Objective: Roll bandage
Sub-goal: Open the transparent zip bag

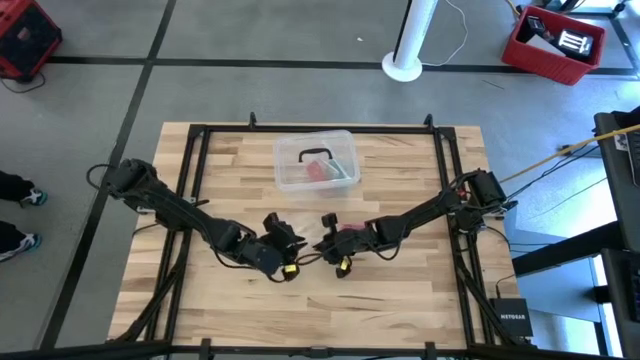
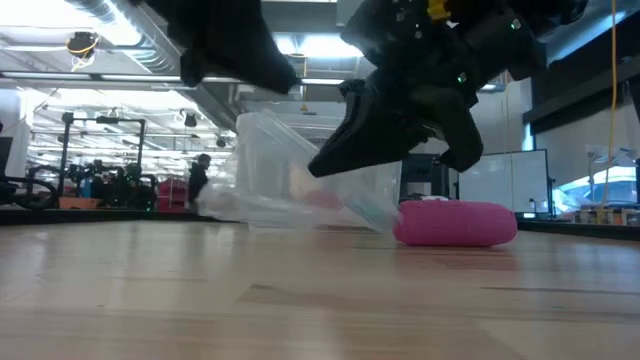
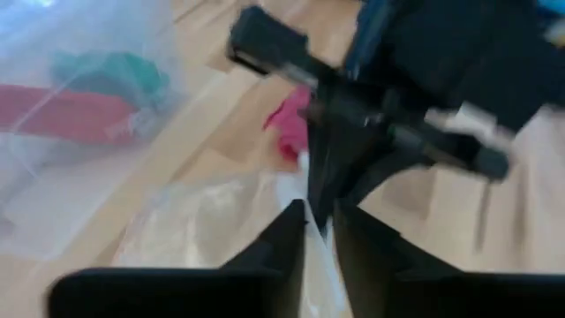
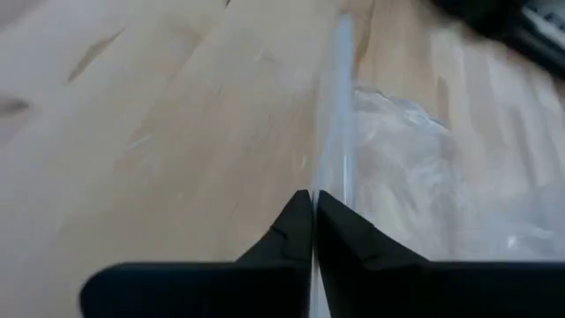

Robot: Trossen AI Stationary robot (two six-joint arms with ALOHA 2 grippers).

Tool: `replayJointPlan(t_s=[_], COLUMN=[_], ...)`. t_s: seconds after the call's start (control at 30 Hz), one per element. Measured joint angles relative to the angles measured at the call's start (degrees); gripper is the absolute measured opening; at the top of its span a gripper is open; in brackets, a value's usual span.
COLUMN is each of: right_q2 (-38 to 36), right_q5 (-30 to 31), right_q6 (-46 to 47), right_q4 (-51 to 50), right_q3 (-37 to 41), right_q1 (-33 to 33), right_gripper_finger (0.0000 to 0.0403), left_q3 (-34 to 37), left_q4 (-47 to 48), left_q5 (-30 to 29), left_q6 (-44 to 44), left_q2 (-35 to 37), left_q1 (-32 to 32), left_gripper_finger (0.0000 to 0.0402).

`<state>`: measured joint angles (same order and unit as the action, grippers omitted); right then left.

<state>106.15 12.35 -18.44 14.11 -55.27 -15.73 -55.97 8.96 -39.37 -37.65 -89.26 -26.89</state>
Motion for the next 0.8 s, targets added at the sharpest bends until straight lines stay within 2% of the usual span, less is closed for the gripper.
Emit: replayJointPlan(t_s=[0.17,0.3,0.47,0.8], right_q2=[0.10,1.49,3.59,3.74], right_q5=[0.00,0.01,1.43,2.04], right_q6=[-10.12,-17.17,-19.34,-19.34], right_q4=[2.10,6.15,7.73,7.94], right_q3=[-0.02,-0.04,-0.04,-0.02], right_q1=[0.00,0.00,0.00,-0.04], right_gripper_finger=[0.0010,0.0005,0.0006,0.0003], left_q3=[-0.91,-0.96,-0.89,-0.92], left_q4=[1.03,1.11,1.63,4.30], left_q5=[4.93,10.82,16.48,17.82], left_q6=[-4.32,-10.07,-13.43,-16.19], left_q2=[2.43,0.74,-2.86,-5.94], left_q1=[1.35,3.89,5.80,7.73], left_gripper_finger=[0.0118,0.0144,0.0149,0.0143])
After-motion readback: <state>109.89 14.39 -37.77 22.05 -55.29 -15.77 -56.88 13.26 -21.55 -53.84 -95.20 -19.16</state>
